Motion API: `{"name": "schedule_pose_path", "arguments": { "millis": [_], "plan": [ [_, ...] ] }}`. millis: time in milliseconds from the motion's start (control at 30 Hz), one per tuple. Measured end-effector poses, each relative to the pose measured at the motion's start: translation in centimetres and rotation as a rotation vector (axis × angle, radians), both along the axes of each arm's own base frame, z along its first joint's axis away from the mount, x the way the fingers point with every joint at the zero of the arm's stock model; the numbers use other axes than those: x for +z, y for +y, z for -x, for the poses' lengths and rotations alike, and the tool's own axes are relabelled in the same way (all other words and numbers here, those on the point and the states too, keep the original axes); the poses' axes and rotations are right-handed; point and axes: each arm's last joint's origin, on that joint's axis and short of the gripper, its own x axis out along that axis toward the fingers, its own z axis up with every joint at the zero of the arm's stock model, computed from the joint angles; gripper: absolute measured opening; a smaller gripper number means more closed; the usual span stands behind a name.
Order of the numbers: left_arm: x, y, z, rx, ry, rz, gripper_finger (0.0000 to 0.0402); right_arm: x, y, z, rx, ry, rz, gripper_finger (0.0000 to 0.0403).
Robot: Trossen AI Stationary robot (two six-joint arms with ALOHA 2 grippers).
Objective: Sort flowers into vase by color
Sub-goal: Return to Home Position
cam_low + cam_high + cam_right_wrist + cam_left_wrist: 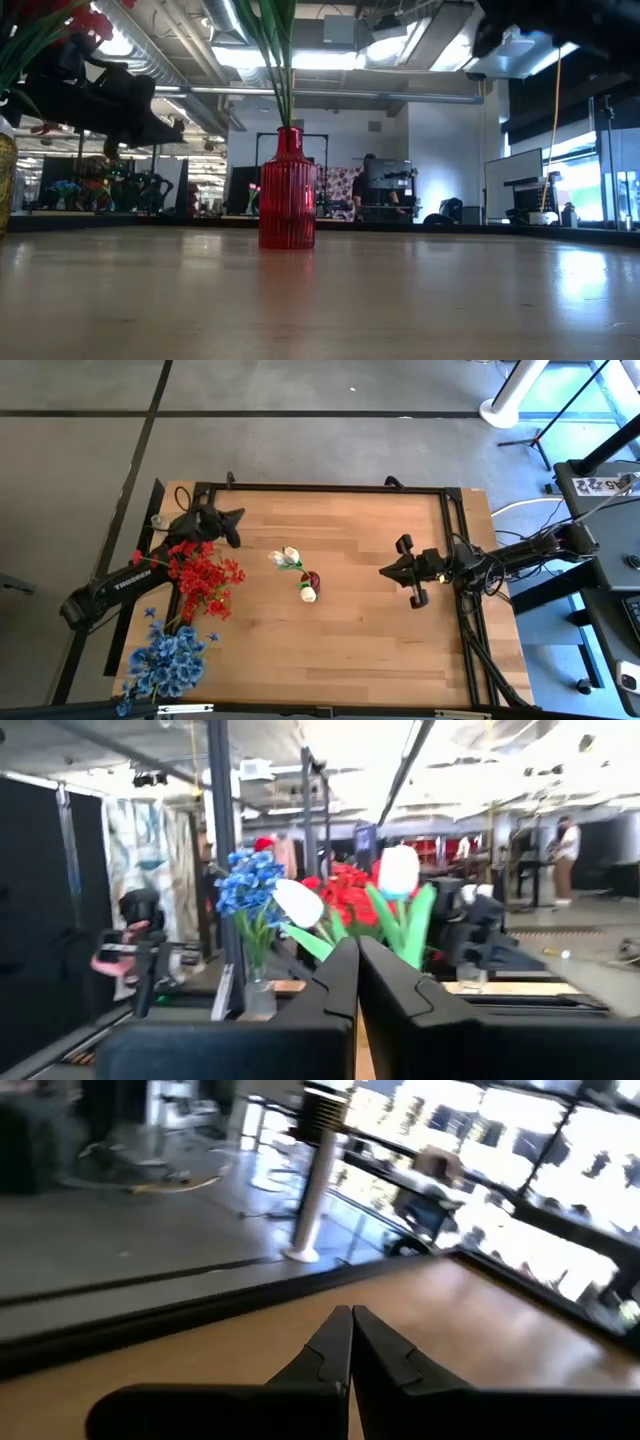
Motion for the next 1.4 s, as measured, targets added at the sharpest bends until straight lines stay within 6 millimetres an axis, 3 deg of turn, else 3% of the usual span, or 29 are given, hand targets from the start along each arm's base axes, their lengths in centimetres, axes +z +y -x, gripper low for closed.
{"name": "schedule_pose_path", "arguments": {
  "millis": [300,533,1100,1400],
  "plan": [
    [0.9,-1.3,-0.4,-0.132,0.038,-0.182,0.0000,-4.0,-0.8,2.1,-0.058,-0.010,-0.012,0.0012],
    [0.9,-2.6,-0.6,-0.236,0.054,-0.220,0.0000,-5.5,-1.1,3.6,-0.078,-0.054,-0.003,0.0012],
    [0.9,-5.7,-0.9,-0.451,0.073,-0.300,0.0000,-5.1,-1.7,4.2,-0.262,-0.072,-0.014,0.0012],
    [0.9,-6.8,-1.1,-0.555,0.072,-0.329,0.0000,-6.4,-3.4,4.3,-0.212,0.095,-0.030,0.0012]
  ]
}}
